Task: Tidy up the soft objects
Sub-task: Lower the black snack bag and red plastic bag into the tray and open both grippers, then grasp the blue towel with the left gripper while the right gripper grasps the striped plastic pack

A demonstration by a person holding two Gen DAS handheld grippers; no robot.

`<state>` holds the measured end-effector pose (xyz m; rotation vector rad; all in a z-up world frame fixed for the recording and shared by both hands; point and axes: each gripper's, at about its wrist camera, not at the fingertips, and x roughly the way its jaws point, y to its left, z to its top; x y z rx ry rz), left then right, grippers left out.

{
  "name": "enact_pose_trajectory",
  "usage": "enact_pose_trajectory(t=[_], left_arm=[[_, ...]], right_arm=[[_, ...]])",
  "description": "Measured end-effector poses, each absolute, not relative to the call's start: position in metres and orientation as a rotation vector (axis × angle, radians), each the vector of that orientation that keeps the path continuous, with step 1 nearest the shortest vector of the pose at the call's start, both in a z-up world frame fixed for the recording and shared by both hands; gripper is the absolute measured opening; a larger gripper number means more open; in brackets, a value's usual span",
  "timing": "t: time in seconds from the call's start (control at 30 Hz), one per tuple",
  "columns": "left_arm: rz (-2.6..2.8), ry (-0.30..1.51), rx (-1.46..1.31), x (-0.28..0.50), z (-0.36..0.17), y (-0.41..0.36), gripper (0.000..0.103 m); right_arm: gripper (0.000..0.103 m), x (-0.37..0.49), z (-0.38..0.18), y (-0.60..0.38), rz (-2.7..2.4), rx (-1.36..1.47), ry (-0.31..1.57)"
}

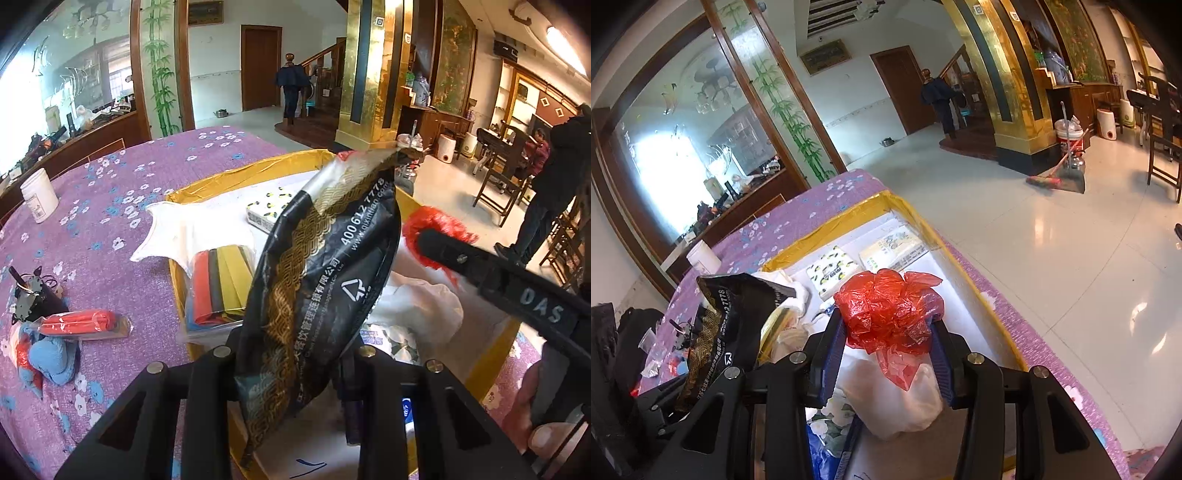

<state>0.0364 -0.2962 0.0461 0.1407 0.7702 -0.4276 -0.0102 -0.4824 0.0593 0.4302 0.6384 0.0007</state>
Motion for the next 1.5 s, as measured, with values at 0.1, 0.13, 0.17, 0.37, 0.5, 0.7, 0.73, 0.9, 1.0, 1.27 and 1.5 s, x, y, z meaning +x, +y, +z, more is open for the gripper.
enact_pose_trajectory(t=[0.1, 0.13, 0.17, 0.37, 0.5, 0.7, 0.73, 0.9, 1.0, 1.27, 1.5], left_arm=[[-0.428, 0.757, 0.16, 0.034, 0.046, -0.298, 0.032], [-0.43, 0.753, 0.163, 0.033, 0.046, -0.299, 0.033], [-0.434, 0.748, 0.161, 0.032, 0.047, -0.299, 0.036], [-0.463, 0.706, 0.108, 0.027, 0.055, -0.292, 0.068], [-0.467, 0.685, 0.091, 0.024, 0.059, -0.289, 0.069], [-0.472, 0.682, 0.071, 0.026, 0.061, -0.285, 0.069], [-0.471, 0.68, 0.067, 0.025, 0.062, -0.284, 0.069], [-0.465, 0.677, 0.052, 0.026, 0.063, -0.28, 0.07], [-0.457, 0.666, 0.052, 0.025, 0.065, -0.278, 0.07], [-0.44, 0.657, 0.032, 0.022, 0.069, -0.271, 0.07], [-0.429, 0.7, 0.023, 0.016, 0.073, -0.26, 0.07]], right_arm=[[0.048, -0.005, 0.054, -0.477, 0.001, 0.423, 0.658], [0.049, -0.004, 0.052, -0.477, -0.002, 0.424, 0.662], [0.049, -0.004, 0.051, -0.477, -0.007, 0.423, 0.664], [0.06, -0.005, 0.054, -0.479, -0.005, 0.428, 0.647], [0.063, -0.007, 0.057, -0.478, 0.003, 0.433, 0.631], [0.065, -0.015, 0.064, -0.481, 0.005, 0.453, 0.593], [0.065, -0.015, 0.066, -0.481, 0.002, 0.454, 0.588], [0.066, -0.018, 0.069, -0.479, 0.005, 0.456, 0.575], [0.066, -0.021, 0.072, -0.478, 0.01, 0.454, 0.569], [0.067, -0.03, 0.081, -0.475, 0.019, 0.44, 0.557], [0.07, -0.042, 0.093, -0.467, 0.033, 0.42, 0.54]])
